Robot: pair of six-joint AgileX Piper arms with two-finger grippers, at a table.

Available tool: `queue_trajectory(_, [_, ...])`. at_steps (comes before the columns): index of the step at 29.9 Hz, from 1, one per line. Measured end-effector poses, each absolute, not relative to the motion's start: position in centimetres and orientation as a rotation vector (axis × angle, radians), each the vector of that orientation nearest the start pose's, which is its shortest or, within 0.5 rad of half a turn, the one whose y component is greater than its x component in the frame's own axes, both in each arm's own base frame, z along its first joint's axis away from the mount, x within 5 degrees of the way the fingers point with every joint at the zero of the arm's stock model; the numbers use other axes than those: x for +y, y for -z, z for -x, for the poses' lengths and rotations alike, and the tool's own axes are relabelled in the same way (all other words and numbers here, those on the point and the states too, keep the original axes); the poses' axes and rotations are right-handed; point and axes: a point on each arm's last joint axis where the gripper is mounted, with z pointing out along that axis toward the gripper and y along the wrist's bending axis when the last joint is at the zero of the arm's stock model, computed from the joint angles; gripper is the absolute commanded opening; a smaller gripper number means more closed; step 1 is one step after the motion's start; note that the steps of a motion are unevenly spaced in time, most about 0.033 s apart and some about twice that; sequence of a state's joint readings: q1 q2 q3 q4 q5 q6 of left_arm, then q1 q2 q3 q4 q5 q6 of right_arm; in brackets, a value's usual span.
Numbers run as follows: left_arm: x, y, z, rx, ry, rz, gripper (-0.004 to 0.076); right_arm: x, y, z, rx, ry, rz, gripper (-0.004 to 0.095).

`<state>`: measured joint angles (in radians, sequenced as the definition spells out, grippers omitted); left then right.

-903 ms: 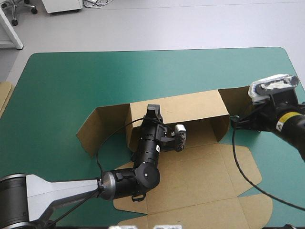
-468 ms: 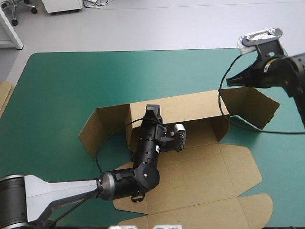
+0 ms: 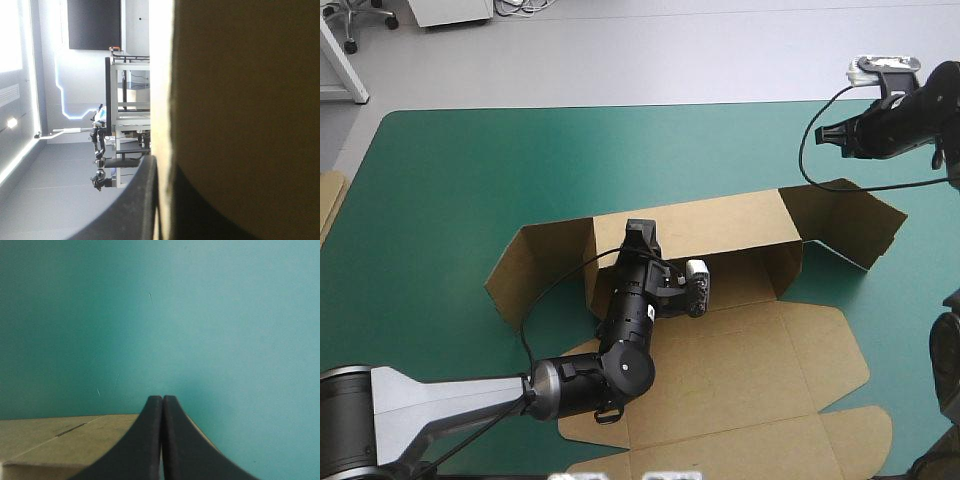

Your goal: Fold the box

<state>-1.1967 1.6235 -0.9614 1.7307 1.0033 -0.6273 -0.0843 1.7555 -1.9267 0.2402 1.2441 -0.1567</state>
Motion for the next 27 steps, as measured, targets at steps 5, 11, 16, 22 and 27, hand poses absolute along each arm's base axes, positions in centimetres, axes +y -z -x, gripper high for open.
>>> queue_trajectory(5, [-27.3,-26.9,-18.9,1.227,-0.946,-1.387,-0.0010,-0.9,-38.1,-39.4,2.578,-0.287,0.080,-0.0020])
queue_trajectory(11, [-27.3,-26.9,-18.9,1.227,-0.945,-1.388,-0.0010,-0.9,-37.8,-39.3,2.587,-0.299,0.077,-0.0019])
queue_trajectory(16, [-27.3,-26.9,-18.9,1.227,-0.945,-1.388,-0.0010,-0.7,-36.9,-38.7,2.625,-0.321,0.069,-0.0019])
queue_trajectory(22, [-27.3,-26.9,-18.9,1.227,-0.947,-1.387,-0.0010,-0.5,-36.5,-37.2,2.650,-0.350,0.060,-0.0019])
queue_trajectory(27, [-27.3,-26.9,-18.9,1.228,-0.947,-1.386,-0.0010,-0.3,-37.3,-35.3,2.639,-0.348,0.062,-0.0019])
